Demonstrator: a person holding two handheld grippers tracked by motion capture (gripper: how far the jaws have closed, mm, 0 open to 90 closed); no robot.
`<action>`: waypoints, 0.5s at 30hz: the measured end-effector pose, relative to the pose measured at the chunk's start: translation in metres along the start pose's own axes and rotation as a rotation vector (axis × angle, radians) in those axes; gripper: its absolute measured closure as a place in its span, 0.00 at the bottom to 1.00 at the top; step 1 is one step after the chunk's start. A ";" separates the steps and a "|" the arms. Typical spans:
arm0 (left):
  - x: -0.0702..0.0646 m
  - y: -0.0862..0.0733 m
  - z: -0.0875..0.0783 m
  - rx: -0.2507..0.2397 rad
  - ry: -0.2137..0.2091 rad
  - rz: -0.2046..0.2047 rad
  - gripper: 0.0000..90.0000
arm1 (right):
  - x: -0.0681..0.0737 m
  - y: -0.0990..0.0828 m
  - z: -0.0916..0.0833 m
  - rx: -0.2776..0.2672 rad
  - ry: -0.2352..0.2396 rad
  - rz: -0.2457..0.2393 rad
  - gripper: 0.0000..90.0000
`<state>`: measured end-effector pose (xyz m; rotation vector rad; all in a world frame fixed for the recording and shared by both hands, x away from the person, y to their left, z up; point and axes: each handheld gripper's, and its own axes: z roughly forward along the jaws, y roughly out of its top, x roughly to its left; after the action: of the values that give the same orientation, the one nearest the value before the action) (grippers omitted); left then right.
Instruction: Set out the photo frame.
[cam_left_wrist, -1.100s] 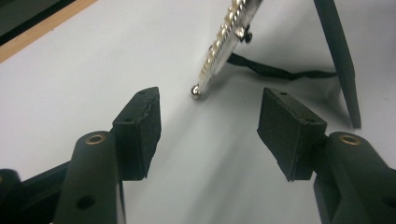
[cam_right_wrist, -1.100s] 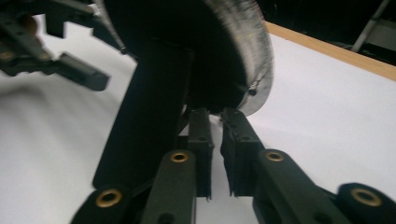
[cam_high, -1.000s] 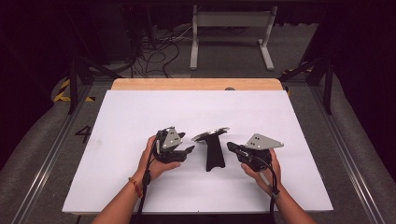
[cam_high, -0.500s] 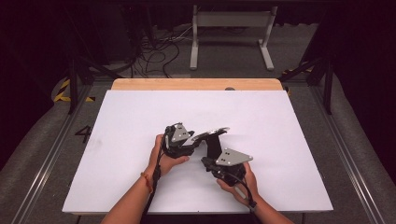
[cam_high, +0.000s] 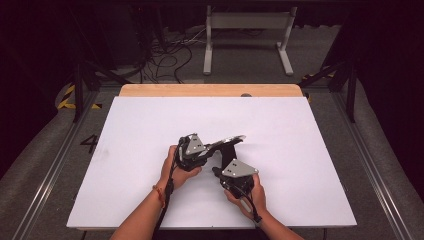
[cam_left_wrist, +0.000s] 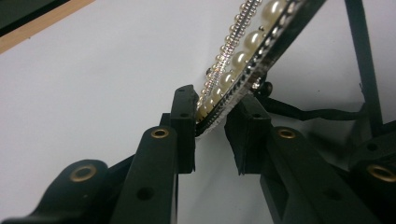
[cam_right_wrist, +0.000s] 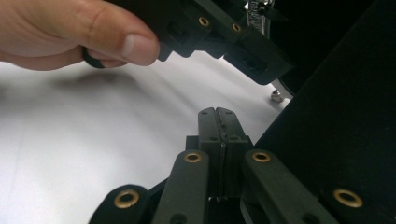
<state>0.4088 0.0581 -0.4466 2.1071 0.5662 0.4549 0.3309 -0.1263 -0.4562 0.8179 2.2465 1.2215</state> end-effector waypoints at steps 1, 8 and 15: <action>0.000 0.000 -0.001 0.004 0.005 0.013 0.82 | 0.001 0.000 0.001 0.000 0.000 0.003 1.00; -0.004 0.001 -0.003 0.017 0.033 0.049 0.85 | 0.006 -0.003 0.003 0.034 -0.013 0.005 1.00; -0.008 0.002 -0.004 0.025 0.045 0.082 0.86 | 0.000 -0.008 -0.005 0.040 -0.021 0.022 1.00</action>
<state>0.4005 0.0555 -0.4437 2.1539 0.5152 0.5449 0.3257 -0.1322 -0.4604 0.8685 2.2569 1.1763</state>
